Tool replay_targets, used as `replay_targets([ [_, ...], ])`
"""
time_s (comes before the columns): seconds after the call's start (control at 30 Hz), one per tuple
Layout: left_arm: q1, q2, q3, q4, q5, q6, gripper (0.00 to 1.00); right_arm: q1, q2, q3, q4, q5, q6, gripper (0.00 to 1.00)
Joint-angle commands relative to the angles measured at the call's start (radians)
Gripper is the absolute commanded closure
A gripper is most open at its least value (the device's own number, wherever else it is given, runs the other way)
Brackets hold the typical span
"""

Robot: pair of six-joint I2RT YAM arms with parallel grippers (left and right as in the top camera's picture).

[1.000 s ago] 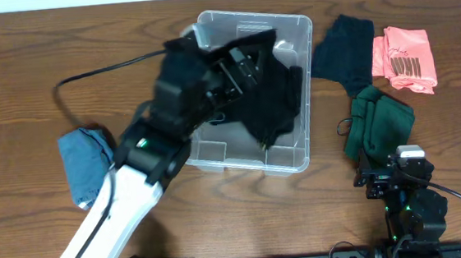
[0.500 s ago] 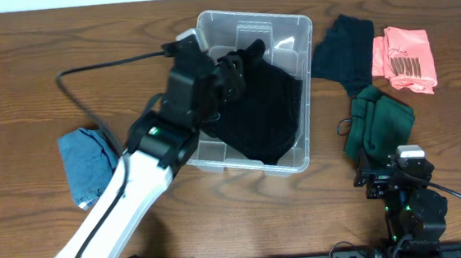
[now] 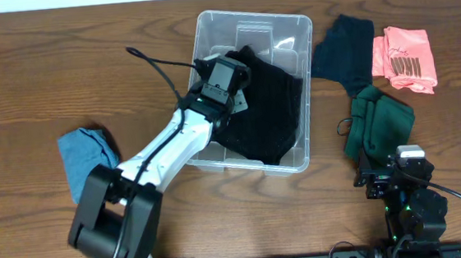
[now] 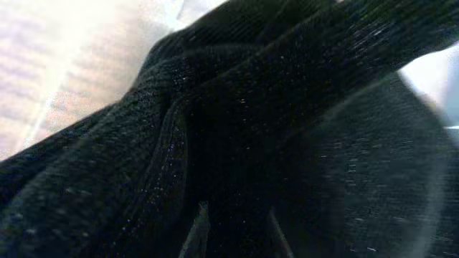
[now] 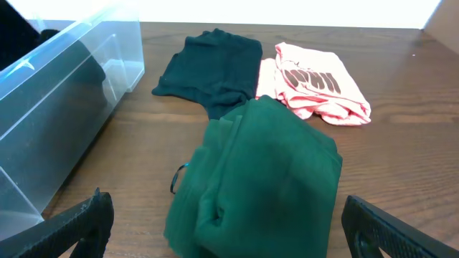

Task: Pack container
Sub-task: 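Release the black garment and withdraw the left gripper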

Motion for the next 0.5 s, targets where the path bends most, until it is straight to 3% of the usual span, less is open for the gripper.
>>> replay_targets([
  [0.0, 0.016, 0.072, 0.007, -0.049, -0.056, -0.048, 0.72, -0.005, -0.004, -0.005, 0.000, -0.002, 0.014, 0.01],
  [0.2, 0.018, 0.138, 0.007, -0.052, 0.005, -0.098, 0.72, -0.005, -0.004, -0.005, 0.000, -0.002, 0.014, 0.01],
  [0.47, 0.109, 0.005, 0.011, -0.058, -0.006, -0.064, 0.71, -0.005, -0.004, -0.005, 0.000, -0.002, 0.014, 0.01],
])
